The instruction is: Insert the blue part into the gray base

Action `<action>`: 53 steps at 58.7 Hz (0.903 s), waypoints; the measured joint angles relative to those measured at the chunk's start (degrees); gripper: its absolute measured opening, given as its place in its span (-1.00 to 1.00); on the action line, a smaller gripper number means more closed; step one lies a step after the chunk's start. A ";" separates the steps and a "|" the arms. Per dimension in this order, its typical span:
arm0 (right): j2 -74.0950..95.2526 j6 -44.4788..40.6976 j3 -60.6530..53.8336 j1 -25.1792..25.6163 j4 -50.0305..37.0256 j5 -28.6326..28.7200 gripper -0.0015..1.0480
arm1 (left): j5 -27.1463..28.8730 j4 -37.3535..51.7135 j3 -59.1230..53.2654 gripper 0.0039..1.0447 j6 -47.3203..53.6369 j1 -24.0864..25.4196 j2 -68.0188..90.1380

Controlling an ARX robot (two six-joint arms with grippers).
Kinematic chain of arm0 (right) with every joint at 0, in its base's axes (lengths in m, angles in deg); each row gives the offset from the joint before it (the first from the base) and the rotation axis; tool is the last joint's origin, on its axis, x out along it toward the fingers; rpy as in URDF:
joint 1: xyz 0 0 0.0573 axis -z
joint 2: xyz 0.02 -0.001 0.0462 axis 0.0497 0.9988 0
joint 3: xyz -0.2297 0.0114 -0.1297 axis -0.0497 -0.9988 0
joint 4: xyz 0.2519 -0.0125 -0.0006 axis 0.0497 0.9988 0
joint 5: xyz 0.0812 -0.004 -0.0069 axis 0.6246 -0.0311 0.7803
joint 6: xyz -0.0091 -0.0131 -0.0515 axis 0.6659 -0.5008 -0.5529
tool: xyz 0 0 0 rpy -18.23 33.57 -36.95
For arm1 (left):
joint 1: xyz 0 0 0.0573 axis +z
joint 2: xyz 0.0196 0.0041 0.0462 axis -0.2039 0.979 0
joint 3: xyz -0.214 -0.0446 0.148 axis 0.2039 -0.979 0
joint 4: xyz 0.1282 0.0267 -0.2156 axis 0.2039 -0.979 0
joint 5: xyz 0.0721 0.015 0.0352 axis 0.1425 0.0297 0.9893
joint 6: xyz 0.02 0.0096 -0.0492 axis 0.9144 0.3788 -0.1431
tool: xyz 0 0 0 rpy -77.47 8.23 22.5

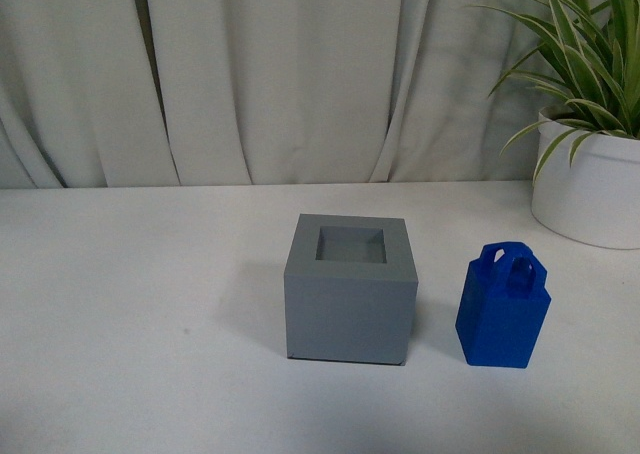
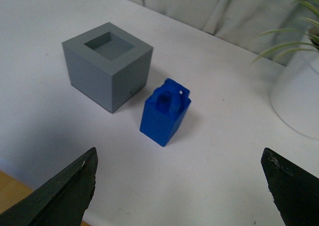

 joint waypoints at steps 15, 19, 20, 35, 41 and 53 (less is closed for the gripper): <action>25.22 -21.55 26.16 -5.40 17.40 2.16 0.83 | 0.00 0.00 0.00 -0.93 0.00 0.00 0.00; 29.55 -26.95 31.58 -6.47 22.23 0.83 0.83 | 0.00 0.00 0.00 -0.93 0.02 0.00 0.00; 30.95 -28.70 33.46 -6.82 23.87 0.39 0.83 | 0.00 0.00 0.00 -0.93 0.00 0.00 0.00; 47.17 -43.34 53.13 -9.70 42.40 -6.36 0.83 | 0.00 0.00 0.00 -0.93 0.02 0.00 0.00; 52.94 -45.81 58.05 -10.78 46.01 -9.46 0.83 | 0.00 0.00 0.00 -0.93 0.00 0.00 0.00; 59.60 -46.82 64.19 -12.00 49.55 -12.70 0.83 | 0.00 0.00 0.00 -0.93 0.00 0.00 0.00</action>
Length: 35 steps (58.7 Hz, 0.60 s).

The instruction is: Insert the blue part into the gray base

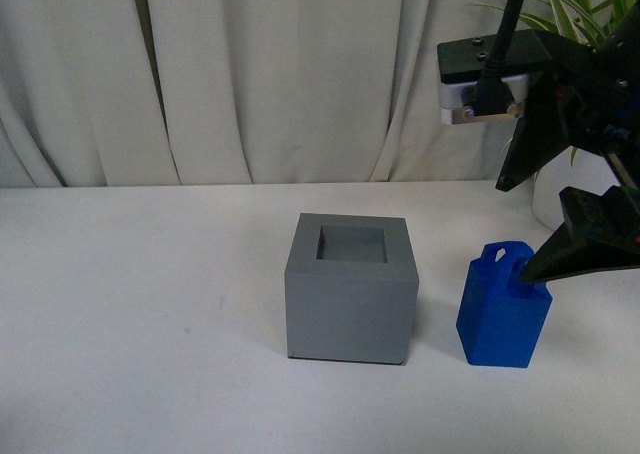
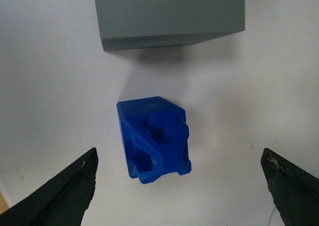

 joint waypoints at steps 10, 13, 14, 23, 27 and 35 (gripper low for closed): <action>3.76 -0.02 2.58 -0.90 2.36 -1.07 0.83 | 0.00 0.00 0.00 -0.93 0.00 0.00 0.00; 4.63 -0.02 2.97 -1.07 2.73 -1.42 0.83 | 0.00 0.00 0.00 -0.93 0.00 0.00 0.00; 5.05 -0.04 3.08 -1.14 2.78 -1.66 0.83 | 0.00 0.00 0.00 -0.93 0.02 0.00 0.00; 7.08 -0.39 3.28 -1.42 3.08 -3.37 0.83 | 0.00 0.00 0.00 -0.93 0.00 0.00 0.00; 7.72 -0.42 3.28 -1.42 3.08 -3.50 0.83 | 0.00 0.00 0.00 -0.93 0.00 0.00 0.00; 8.90 -0.42 3.48 -1.40 3.06 -4.02 0.83 | 0.00 0.00 0.00 -0.93 0.00 0.00 0.00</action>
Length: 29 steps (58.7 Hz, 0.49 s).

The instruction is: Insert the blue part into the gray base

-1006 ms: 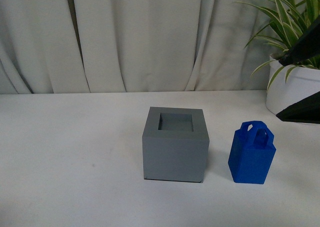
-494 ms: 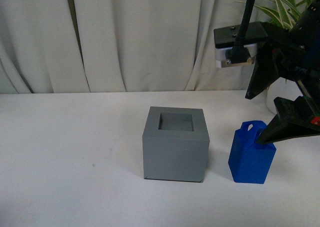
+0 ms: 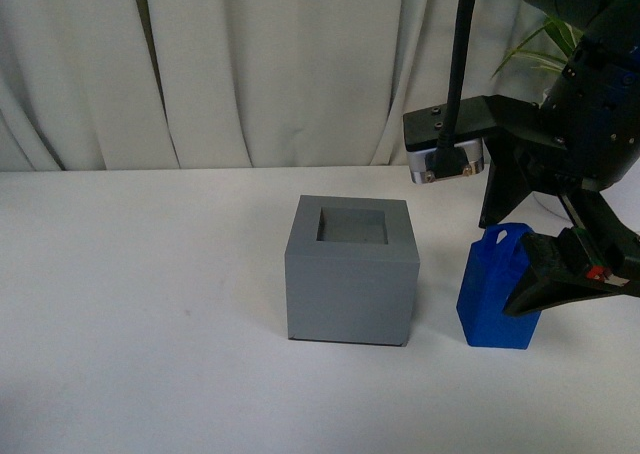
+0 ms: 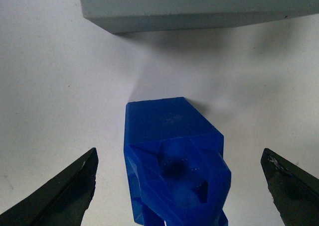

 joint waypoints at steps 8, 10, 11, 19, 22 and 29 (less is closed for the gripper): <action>0.85 0.02 0.02 0.13 0.02 -0.35 0.83 | 0.00 0.00 0.00 -0.93 0.00 0.00 0.00; 1.03 0.00 0.02 0.15 0.02 -0.37 0.83 | 0.00 0.00 0.00 -0.93 0.02 0.00 0.00; 1.09 0.00 0.02 0.17 0.02 -0.37 0.83 | 0.00 0.00 0.00 -0.93 0.02 0.00 0.00; 1.25 0.02 0.02 0.20 -0.11 -0.35 0.83 | 0.00 0.00 0.00 -0.93 0.00 0.00 0.00; 1.25 0.04 0.02 0.20 -0.20 -0.37 0.80 | 0.00 0.00 0.00 -0.93 0.00 0.00 0.00; 1.25 0.02 0.02 0.20 -0.24 -0.37 0.48 | 0.00 0.00 0.00 -0.93 0.00 0.00 0.00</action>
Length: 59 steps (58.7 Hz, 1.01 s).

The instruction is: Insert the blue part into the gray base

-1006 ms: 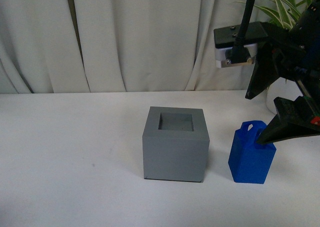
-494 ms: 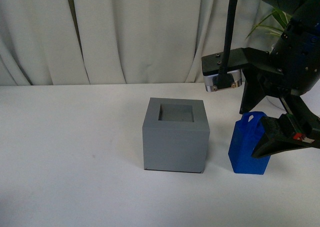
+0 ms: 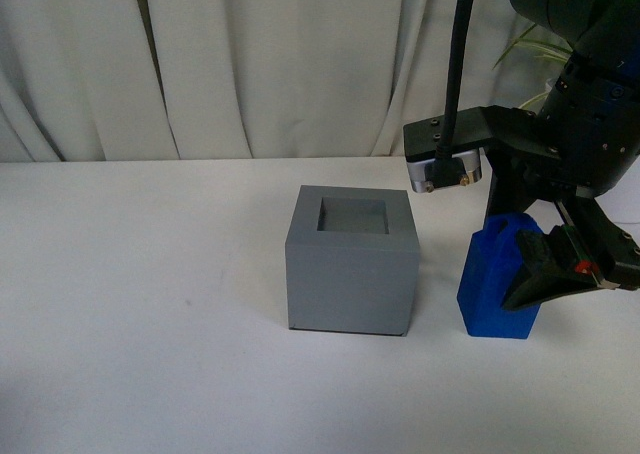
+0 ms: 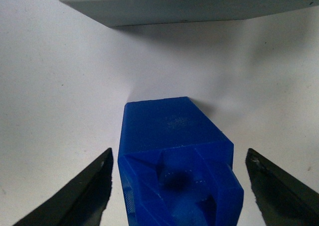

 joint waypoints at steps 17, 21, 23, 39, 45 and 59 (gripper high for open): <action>0.15 -0.20 1.51 0.68 2.01 0.68 -0.10 | -0.02 0.00 0.00 -0.93 0.00 0.00 0.00; 0.15 -0.39 3.23 1.01 3.87 1.36 -0.10 | 0.00 0.00 0.00 -0.93 0.00 0.00 0.00; 0.15 -0.50 3.96 1.09 4.39 1.62 -0.11 | 0.00 0.00 0.00 -0.93 0.02 0.00 0.00; 0.13 -1.01 13.64 1.27 11.28 5.11 -0.11 | 0.00 0.00 0.00 -0.93 0.02 0.00 0.00; 0.13 -0.85 17.03 0.48 13.46 6.84 -0.11 | 0.00 0.00 0.00 -0.93 0.00 0.00 0.00; 0.70 1.14 24.81 -3.78 16.46 9.31 -0.11 | -0.02 0.00 0.00 -0.93 0.02 0.00 0.00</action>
